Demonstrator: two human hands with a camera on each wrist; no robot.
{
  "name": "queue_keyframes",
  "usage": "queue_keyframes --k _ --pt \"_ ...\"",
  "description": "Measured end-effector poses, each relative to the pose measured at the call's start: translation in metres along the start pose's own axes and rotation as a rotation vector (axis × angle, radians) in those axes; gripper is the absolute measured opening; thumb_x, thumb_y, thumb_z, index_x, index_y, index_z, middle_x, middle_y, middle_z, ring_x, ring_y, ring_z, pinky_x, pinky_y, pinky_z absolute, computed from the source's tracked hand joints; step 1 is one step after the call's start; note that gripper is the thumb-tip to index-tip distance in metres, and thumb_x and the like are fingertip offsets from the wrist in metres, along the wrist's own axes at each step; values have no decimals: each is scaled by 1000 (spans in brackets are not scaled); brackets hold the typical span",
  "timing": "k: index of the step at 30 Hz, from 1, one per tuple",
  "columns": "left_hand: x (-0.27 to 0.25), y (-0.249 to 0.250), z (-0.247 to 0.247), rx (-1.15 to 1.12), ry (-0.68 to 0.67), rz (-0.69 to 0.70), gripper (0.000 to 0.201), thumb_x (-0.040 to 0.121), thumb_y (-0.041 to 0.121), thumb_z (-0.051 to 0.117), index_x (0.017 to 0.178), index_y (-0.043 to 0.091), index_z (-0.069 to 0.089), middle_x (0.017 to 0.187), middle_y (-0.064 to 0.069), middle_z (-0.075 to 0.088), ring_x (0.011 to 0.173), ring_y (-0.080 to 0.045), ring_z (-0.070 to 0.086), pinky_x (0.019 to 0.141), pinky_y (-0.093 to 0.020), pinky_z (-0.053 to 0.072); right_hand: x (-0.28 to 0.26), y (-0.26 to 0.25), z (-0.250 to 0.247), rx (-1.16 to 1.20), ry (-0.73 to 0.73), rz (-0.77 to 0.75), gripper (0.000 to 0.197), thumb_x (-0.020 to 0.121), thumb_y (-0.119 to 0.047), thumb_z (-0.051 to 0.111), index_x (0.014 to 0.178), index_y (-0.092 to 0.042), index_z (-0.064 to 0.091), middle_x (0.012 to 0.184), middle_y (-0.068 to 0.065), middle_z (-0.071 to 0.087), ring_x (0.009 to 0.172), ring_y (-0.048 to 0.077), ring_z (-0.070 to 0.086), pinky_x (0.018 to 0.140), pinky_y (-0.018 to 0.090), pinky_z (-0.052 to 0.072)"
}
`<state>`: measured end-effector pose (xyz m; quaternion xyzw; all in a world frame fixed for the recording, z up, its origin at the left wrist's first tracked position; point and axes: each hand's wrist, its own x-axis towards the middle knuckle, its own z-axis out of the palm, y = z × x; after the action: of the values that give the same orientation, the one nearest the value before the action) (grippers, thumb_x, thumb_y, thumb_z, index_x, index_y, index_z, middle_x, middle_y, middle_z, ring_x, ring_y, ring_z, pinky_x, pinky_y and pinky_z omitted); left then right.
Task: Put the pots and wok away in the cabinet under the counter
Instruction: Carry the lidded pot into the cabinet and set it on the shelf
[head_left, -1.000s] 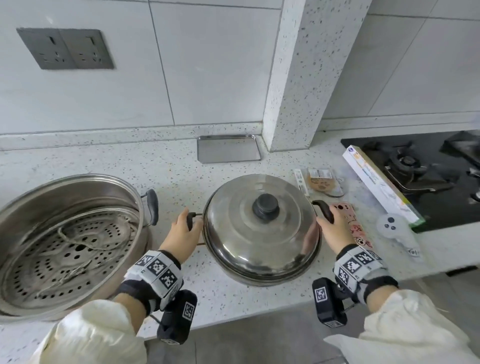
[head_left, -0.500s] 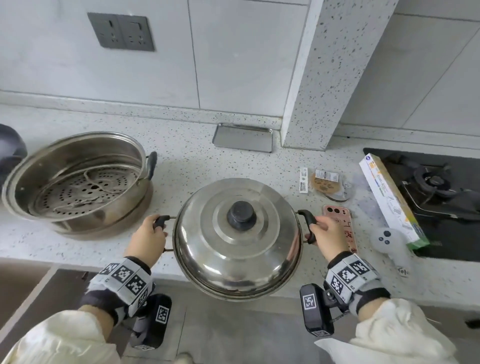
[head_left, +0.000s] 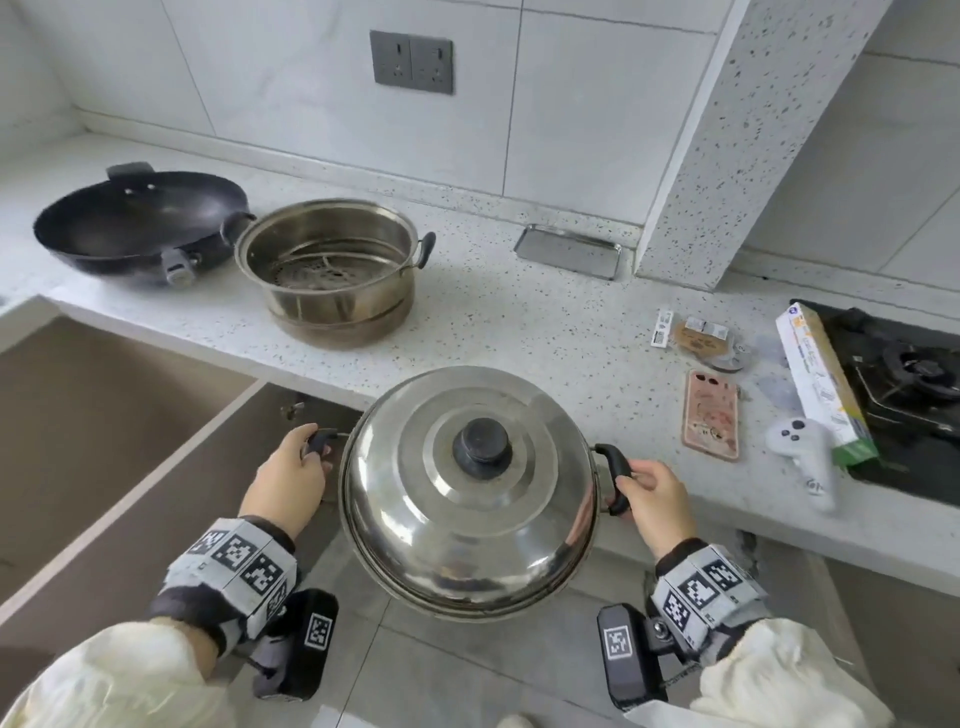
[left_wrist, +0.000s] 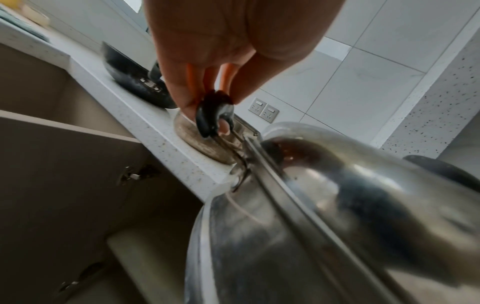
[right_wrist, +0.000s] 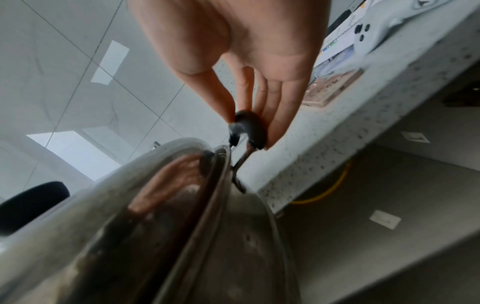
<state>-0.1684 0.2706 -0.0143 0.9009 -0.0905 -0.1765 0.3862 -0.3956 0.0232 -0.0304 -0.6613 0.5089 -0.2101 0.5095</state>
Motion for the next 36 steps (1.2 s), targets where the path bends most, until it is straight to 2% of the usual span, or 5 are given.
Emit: queue_keyframes --k 10,16,24,28,36 --pt "-52 -104 4 94 -92 -54 42 91 12 37 131 18 46 115 -10 64 106 -28 61 99 -43 45 -64 140 38 17 -74 222 23 80 -3 53 99 -16 60 97 17 66 98 37 63 92 52 49" --pt "-45 -106 69 163 -220 -77 45 91 8 36 135 16 41 122 -12 63 111 -29 58 92 -35 43 -44 194 16 78 -79 364 37 86 5 46 122 2 50 75 1 57 68 17 58 49 12 51" --pt "10 -102 198 130 -360 -93 45 88 4 39 133 11 44 119 -18 64 111 -34 58 98 -45 46 39 257 -15 116 16 442 40 85 7 48 125 2 49 76 2 58 88 31 58 70 24 52" --pt "49 -109 266 121 -394 -89 48 89 6 40 136 14 40 119 -17 64 108 -32 60 93 -44 50 94 301 -17 115 68 456 39 84 8 49 122 2 52 76 4 59 76 24 58 72 27 48" --pt "138 -117 373 43 -394 7 47 88 6 45 135 11 42 126 -21 59 112 -35 58 92 -45 51 198 354 2 244 164 424 39 86 6 49 125 3 49 106 20 54 98 31 54 82 33 49"
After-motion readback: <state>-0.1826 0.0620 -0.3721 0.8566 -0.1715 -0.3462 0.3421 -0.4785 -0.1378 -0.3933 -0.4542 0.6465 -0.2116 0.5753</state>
